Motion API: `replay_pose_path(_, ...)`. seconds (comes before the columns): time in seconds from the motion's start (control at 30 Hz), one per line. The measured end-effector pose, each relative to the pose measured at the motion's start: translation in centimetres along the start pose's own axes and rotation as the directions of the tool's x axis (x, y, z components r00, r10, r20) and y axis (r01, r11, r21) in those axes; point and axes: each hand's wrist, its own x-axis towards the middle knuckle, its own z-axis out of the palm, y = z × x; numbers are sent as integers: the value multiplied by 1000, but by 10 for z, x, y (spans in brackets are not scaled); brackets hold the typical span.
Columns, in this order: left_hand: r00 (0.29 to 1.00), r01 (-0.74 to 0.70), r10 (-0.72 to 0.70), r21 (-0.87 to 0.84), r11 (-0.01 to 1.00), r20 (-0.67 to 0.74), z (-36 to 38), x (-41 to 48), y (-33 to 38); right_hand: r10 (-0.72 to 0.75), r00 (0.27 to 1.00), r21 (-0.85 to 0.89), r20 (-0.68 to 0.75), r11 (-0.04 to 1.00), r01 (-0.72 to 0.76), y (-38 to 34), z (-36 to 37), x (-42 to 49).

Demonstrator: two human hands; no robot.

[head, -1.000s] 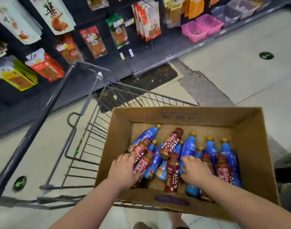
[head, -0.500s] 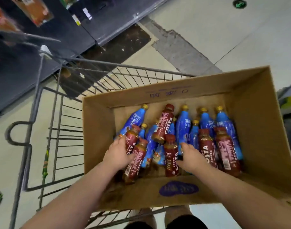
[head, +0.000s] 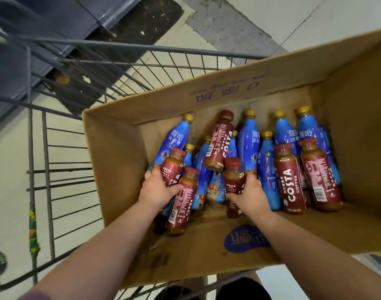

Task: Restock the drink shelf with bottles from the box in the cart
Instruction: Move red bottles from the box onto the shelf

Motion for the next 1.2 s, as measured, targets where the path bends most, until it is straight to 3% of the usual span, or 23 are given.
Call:
replay_pose_path(0.4,1000,-6,7,-57,998,5,-6,0,1,45,997,70,-70,997,-40,1,4,-2)
replay_pose_path(0.6,996,-24,49,-295,955,76,-20,-37,16,10,996,115,-88,993,1,-8,-28,-26)
replay_pose_path(0.9,962,-262,271,-446,856,-44,-61,-94,60,-121,953,241,-279,951,192,-37,-77,-89)
replay_pose_path(1.2,813,-556,571,-440,706,-112,-73,-140,115,-87,848,319,-523,902,290,-31,-117,-154)
